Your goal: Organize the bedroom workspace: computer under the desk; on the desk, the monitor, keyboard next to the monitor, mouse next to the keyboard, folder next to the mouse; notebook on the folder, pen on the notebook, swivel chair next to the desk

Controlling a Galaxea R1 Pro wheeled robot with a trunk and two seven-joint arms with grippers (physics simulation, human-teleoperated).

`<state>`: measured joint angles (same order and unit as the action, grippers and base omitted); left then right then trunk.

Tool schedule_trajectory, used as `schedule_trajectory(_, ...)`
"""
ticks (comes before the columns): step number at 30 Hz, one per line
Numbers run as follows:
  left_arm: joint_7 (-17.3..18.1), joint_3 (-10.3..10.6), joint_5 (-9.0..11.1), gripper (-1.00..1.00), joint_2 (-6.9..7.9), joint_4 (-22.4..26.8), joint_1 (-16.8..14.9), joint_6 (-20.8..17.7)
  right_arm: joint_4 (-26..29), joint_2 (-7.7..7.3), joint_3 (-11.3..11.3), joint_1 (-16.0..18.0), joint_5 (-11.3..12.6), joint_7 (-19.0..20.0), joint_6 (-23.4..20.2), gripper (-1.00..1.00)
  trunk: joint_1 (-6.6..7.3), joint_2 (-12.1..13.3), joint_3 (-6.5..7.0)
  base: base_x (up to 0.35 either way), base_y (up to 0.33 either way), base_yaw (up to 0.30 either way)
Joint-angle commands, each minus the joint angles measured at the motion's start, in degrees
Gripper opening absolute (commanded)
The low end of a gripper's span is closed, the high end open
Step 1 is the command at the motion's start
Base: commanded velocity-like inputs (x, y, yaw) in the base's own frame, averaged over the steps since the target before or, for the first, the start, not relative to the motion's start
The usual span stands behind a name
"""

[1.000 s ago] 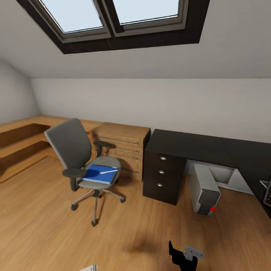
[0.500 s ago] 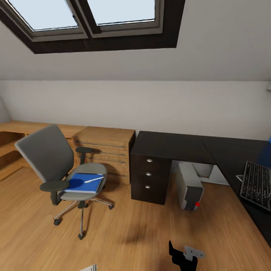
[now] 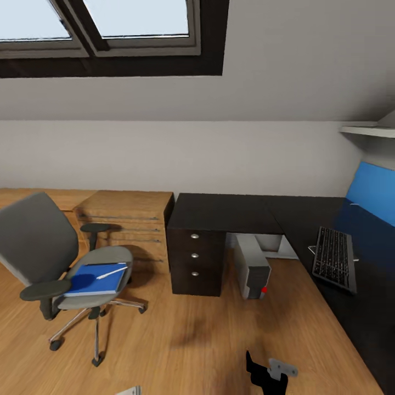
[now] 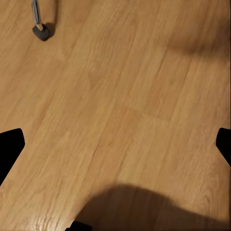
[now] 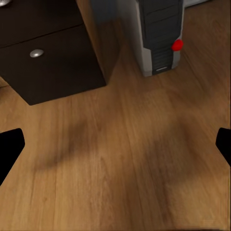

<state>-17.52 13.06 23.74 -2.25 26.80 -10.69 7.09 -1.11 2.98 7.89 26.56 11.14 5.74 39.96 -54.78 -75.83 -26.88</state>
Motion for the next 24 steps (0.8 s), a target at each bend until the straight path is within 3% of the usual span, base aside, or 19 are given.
schedule_trajectory(1,-0.4,0.5,0.6,1.00,0.06,0.0,0.0,0.3,-0.1,0.01,0.5,0.1,0.4,0.6,0.2,1.00,0.23,0.4,0.13,0.000,0.000,-0.292)
schedule_trajectory(11,-0.4,0.5,0.6,1.00,0.04,0.0,0.0,0.3,-0.1,0.01,0.5,0.1,0.4,0.6,0.2,1.00,2.42,4.4,1.92,0.000,0.000,-0.293)
schedule_trajectory(24,-0.2,0.6,0.5,1.00,0.21,-0.1,0.0,0.5,0.0,0.78,0.5,0.0,0.3,0.5,0.5,1.00,2.42,4.4,2.26,0.021,0.018,-0.281)
